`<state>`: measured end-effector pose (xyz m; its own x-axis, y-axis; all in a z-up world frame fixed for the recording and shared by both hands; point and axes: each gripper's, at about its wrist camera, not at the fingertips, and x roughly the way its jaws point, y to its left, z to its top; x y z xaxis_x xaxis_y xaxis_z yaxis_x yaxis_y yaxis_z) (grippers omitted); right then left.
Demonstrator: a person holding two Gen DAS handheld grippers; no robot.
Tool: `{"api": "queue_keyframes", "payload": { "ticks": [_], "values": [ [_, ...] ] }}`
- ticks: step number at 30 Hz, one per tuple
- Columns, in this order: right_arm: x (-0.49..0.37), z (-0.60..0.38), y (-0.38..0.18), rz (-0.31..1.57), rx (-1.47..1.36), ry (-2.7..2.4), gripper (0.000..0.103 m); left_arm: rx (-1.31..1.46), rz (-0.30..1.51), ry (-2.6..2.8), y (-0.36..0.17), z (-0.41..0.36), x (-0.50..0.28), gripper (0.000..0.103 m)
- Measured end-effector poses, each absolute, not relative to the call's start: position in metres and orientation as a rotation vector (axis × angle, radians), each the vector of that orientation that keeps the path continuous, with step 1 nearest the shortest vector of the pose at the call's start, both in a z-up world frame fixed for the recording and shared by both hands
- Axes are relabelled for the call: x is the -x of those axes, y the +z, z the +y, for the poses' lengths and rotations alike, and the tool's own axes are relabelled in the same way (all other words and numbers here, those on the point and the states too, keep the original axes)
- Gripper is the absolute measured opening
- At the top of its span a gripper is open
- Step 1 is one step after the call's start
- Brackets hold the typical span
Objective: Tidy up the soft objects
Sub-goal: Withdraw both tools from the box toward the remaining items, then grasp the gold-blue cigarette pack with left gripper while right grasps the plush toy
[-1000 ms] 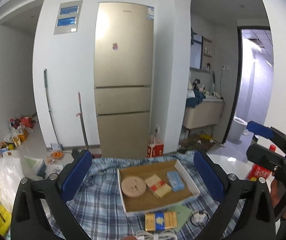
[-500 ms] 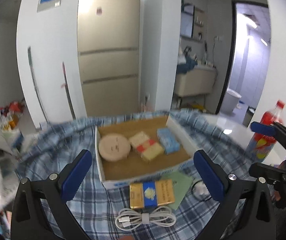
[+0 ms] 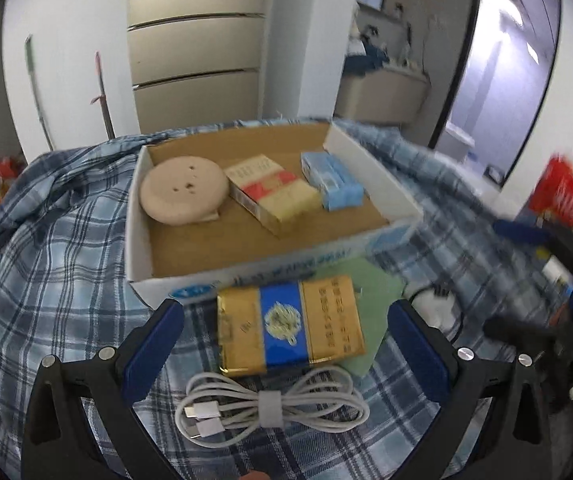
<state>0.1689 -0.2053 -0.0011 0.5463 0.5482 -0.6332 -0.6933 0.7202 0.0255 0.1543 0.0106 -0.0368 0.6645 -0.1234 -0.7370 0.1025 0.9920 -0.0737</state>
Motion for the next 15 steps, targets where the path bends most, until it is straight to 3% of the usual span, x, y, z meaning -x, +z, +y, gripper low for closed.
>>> {"api": "queue_keyframes", "payload": {
  "ticks": [10,15],
  "values": [
    [-0.178,-0.201,-0.014,0.734,0.236,0.754,0.102,-0.005,0.933,-0.092,-0.062,0.006,-0.164,0.103],
    [-0.180,-0.197,-0.018,0.756,0.256,0.760,0.093,0.047,0.959,-0.125,-0.067,0.010,-0.167,0.102]
  ]
}}
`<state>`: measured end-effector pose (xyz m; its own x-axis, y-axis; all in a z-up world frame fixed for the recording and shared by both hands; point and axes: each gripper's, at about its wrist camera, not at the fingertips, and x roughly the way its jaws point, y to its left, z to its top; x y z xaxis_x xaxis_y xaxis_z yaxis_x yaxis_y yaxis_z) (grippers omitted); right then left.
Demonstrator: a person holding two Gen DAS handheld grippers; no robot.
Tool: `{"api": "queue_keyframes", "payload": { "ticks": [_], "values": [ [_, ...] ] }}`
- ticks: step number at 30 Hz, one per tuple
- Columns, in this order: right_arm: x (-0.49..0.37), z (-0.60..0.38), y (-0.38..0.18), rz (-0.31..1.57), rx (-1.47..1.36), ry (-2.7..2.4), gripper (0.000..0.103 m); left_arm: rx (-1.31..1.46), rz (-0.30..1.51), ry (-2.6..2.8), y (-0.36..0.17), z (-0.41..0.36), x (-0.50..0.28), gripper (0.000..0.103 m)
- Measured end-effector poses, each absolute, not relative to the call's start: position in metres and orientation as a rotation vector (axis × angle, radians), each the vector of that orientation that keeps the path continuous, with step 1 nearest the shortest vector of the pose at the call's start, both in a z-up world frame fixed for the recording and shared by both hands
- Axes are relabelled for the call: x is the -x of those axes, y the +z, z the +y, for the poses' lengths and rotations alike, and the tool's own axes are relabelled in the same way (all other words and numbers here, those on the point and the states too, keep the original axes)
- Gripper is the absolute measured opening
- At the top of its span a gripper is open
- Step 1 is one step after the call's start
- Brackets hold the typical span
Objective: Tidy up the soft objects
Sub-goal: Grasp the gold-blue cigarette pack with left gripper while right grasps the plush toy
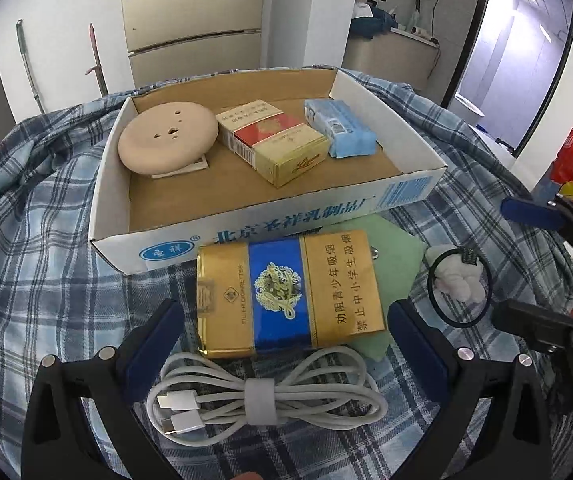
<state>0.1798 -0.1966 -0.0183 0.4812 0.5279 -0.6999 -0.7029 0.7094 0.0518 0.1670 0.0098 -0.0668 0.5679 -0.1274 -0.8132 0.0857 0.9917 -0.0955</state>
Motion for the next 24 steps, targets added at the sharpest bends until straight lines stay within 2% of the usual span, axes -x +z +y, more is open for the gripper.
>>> {"api": "queue_keyframes", "payload": {
  "ticks": [1,3,11,12,16,20,24],
  "values": [
    [-0.181,-0.197,-0.019,0.762,0.256,0.761,0.090,0.052,0.954,-0.129,-0.066,0.010,-0.167,0.101],
    [-0.183,-0.196,-0.021,0.776,0.255,0.762,0.084,0.065,0.950,-0.141,-0.065,0.011,-0.165,0.089],
    [-0.191,-0.188,-0.035,0.861,0.281,0.759,0.074,0.098,0.935,-0.133,-0.061,0.017,-0.162,0.089],
    [-0.192,-0.187,-0.036,0.870,0.287,0.753,0.072,0.099,0.932,-0.130,-0.060,0.017,-0.162,0.089],
    [-0.194,-0.187,-0.039,0.890,0.288,0.754,0.050,0.091,0.923,-0.122,-0.058,0.017,-0.159,0.089],
    [-0.194,-0.186,-0.041,0.894,0.297,0.747,0.047,0.086,0.907,-0.123,-0.054,0.018,-0.157,0.089],
    [-0.192,-0.187,-0.037,0.873,0.291,0.743,0.037,0.089,0.898,-0.126,-0.052,0.019,-0.157,0.089]
  ]
}}
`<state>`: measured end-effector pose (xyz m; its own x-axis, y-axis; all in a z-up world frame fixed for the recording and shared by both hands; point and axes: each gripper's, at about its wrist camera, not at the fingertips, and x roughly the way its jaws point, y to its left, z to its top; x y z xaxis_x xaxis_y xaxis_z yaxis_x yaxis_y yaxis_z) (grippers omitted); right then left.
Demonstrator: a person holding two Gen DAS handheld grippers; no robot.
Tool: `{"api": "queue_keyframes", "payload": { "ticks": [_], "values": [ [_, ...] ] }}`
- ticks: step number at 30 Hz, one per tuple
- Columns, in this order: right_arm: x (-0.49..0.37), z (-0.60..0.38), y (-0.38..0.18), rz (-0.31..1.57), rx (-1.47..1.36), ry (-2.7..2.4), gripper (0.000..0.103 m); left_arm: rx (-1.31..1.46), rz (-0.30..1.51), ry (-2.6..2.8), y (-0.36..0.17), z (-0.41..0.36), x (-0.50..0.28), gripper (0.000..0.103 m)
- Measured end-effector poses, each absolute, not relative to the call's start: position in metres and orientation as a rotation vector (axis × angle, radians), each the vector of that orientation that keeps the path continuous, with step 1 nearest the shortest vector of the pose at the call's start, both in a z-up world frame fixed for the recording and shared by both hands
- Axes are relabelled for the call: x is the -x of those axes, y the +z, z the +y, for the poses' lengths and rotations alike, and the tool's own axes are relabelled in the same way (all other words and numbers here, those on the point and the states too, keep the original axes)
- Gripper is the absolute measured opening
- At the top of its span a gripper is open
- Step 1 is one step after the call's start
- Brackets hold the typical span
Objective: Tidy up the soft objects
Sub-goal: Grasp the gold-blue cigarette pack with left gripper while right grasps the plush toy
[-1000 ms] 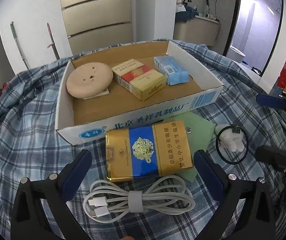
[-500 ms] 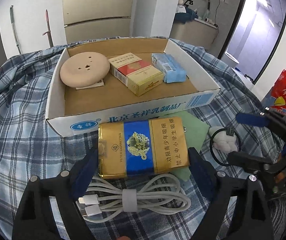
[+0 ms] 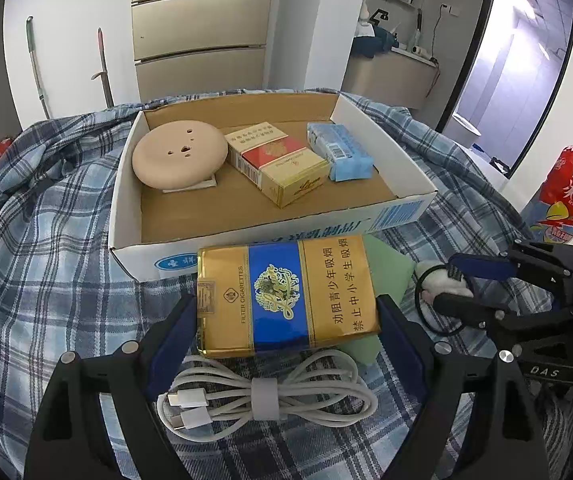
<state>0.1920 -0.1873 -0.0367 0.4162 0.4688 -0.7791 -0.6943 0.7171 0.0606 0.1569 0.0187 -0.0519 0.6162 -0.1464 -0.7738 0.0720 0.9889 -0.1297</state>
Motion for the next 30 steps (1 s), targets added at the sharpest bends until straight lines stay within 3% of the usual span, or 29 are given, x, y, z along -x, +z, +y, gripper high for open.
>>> {"api": "queue_keyframes", "payload": {
  "ticks": [12,30],
  "values": [
    [-0.181,-0.190,-0.023,0.776,0.294,0.753,0.029,0.073,0.854,-0.127,-0.038,0.017,-0.148,0.089],
    [-0.168,-0.194,-0.005,0.636,0.314,0.723,0.028,0.062,0.743,-0.108,-0.006,0.022,-0.135,0.089]
  ]
}}
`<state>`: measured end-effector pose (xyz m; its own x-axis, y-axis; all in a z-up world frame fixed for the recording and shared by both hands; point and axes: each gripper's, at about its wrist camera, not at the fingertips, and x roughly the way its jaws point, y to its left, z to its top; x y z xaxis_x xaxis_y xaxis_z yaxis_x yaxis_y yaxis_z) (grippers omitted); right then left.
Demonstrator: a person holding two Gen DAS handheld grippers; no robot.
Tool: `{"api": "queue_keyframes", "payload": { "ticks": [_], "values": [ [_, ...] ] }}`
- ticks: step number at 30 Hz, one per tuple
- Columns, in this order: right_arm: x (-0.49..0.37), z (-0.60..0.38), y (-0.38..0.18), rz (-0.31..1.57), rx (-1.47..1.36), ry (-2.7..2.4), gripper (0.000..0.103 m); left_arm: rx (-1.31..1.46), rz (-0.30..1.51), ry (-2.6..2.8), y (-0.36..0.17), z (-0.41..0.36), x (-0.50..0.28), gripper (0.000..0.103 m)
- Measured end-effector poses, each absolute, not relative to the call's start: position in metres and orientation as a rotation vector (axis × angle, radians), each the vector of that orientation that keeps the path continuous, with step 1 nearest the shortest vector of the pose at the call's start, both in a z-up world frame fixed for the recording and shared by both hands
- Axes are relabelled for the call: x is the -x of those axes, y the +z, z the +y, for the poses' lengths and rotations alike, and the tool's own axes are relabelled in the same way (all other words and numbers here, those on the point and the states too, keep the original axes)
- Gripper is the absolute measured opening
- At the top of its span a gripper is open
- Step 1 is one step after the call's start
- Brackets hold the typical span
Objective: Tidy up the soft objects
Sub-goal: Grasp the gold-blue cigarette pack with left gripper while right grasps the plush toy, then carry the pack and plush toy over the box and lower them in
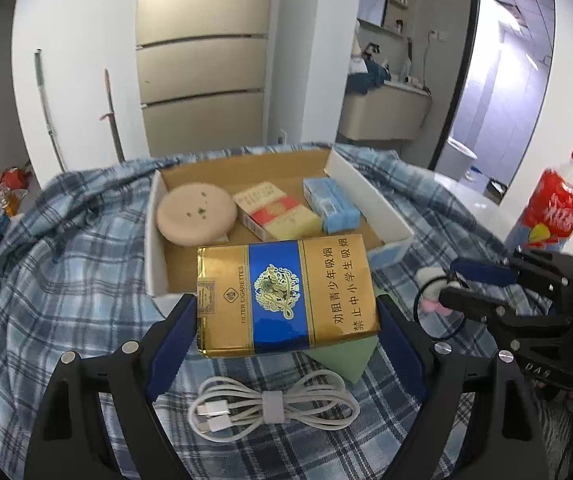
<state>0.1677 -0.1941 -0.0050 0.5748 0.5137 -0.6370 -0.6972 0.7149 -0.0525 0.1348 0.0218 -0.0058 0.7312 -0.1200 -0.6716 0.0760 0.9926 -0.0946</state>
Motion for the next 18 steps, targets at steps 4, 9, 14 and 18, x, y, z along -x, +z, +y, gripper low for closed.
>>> {"api": "queue_keyframes", "payload": {
  "ticks": [4,9,14,18],
  "values": [
    [-0.164,-0.196,0.005,0.586,0.307,0.724,0.028,0.079,0.684,-0.082,0.023,0.028,-0.128,0.089],
    [-0.159,-0.203,0.039,0.515,0.243,0.732,0.028,0.082,0.610,-0.085,0.066,0.025,-0.120,0.089],
    [-0.150,-0.206,0.094,0.404,0.205,0.763,0.028,0.066,0.505,-0.080,0.120,0.016,-0.113,0.089],
    [-0.145,-0.206,0.142,0.300,0.162,0.781,0.028,0.050,0.447,-0.059,0.157,0.010,-0.110,0.089]
  ]
}}
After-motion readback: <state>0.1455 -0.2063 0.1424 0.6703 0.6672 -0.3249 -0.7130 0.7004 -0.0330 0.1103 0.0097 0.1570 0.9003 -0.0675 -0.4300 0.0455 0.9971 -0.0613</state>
